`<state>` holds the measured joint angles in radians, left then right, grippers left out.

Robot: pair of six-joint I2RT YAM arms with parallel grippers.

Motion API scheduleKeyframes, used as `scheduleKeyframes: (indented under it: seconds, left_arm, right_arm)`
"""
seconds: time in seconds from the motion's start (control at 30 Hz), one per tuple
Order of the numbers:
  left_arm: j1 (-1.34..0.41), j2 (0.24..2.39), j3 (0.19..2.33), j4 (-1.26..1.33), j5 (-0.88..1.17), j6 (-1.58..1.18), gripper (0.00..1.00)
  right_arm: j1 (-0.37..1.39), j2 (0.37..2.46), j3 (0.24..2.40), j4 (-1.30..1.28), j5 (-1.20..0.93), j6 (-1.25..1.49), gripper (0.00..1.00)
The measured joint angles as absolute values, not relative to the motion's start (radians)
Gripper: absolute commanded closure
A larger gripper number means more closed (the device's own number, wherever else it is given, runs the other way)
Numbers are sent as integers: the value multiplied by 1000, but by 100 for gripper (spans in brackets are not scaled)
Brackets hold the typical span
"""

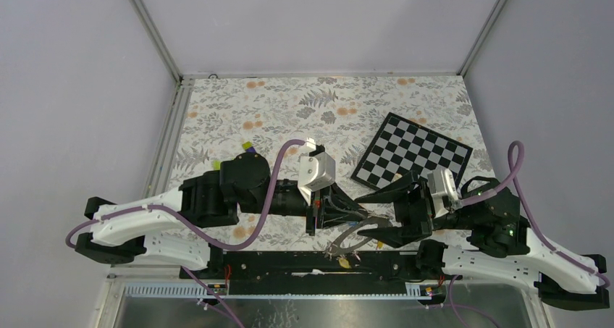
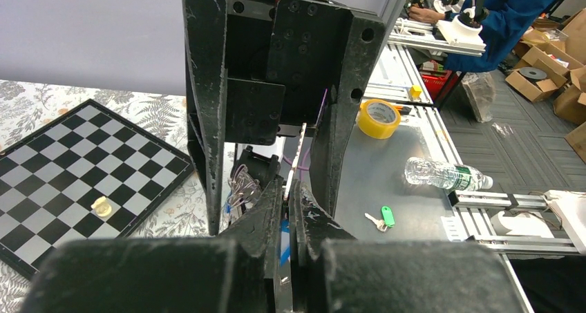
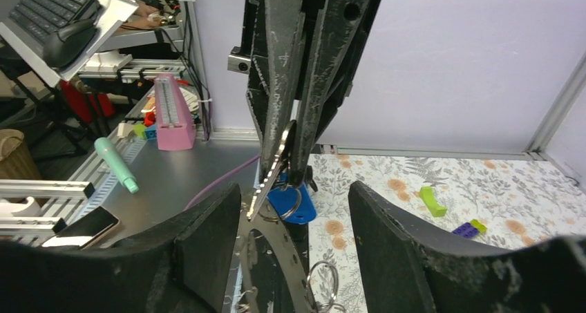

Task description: Remove the keys from the keyring

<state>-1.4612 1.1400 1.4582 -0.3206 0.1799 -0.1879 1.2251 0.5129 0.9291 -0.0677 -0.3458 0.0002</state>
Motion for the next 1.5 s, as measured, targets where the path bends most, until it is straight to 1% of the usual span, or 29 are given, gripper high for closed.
scheduleKeyframes:
  seconds: [0.2, 0.33, 0.5, 0.73, 0.93, 1.5]
  left_arm:
    - [-1461, 1141, 1458, -321, 184, -187, 100]
    - [-1461, 1141, 1458, -321, 184, -187, 100]
    - [-1461, 1141, 1458, -321, 184, -187, 100]
    - [-1461, 1141, 1458, -321, 184, -187, 100]
    - [-1461, 1141, 1458, -321, 184, -187, 100]
    - [-1461, 1141, 1458, -295, 184, -188, 100]
  right_arm:
    - [1225, 516, 924, -65, -385, 19, 43]
    - [1225, 525, 924, -66, -406, 30, 53]
    - [1225, 533, 920, -68, -414, 42, 58]
    - [1225, 533, 914, -65, -414, 53, 69]
    - [1225, 533, 911, -58, -414, 64, 73]
    - [1225, 508, 891, -8, -405, 140, 80]
